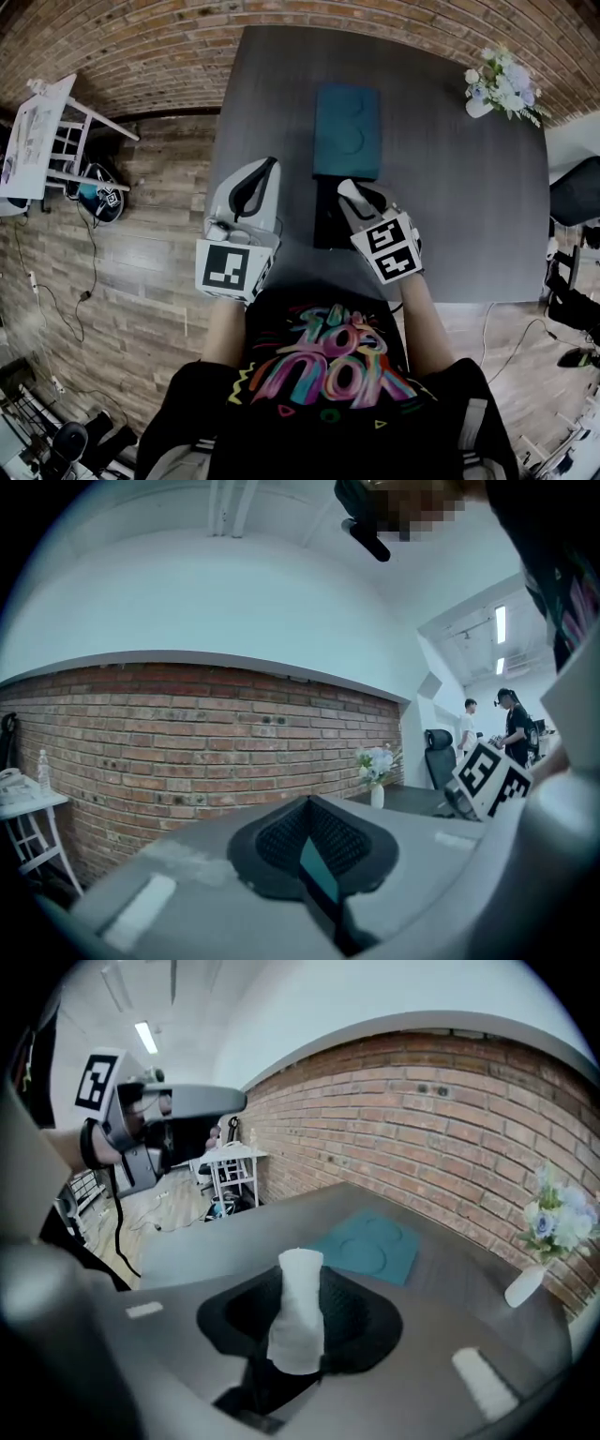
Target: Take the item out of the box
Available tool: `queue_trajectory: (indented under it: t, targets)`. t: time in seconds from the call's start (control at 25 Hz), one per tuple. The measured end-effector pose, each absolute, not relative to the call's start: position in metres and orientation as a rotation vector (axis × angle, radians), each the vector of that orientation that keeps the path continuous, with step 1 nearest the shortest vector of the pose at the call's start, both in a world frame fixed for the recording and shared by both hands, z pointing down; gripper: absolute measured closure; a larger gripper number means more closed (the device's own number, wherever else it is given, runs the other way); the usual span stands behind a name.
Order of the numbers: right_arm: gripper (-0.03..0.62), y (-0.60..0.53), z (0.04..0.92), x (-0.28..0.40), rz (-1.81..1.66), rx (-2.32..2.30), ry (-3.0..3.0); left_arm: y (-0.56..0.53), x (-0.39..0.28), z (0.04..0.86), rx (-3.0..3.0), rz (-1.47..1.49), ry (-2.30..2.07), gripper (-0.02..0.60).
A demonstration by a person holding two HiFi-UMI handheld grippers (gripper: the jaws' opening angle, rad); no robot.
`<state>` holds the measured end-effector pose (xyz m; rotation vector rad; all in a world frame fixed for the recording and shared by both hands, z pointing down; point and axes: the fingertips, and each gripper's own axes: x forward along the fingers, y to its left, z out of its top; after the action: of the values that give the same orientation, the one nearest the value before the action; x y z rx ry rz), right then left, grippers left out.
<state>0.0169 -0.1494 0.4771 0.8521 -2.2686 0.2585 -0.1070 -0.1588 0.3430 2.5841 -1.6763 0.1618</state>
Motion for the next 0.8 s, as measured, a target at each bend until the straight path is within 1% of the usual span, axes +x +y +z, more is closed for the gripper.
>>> queue_trajectory:
  t: [0.56, 0.8]
  targets:
    - [0.468, -0.164, 0.383, 0.057, 0.270, 1.115, -2.512, -0.163, -0.089, 0.345, 2.598, 0.172, -1.616, 0.580]
    - [0.470, -0.169, 0.352, 0.085, 0.333, 1.270, -2.597, -0.165, -0.084, 0.347, 2.596, 0.172, -1.601, 0.580]
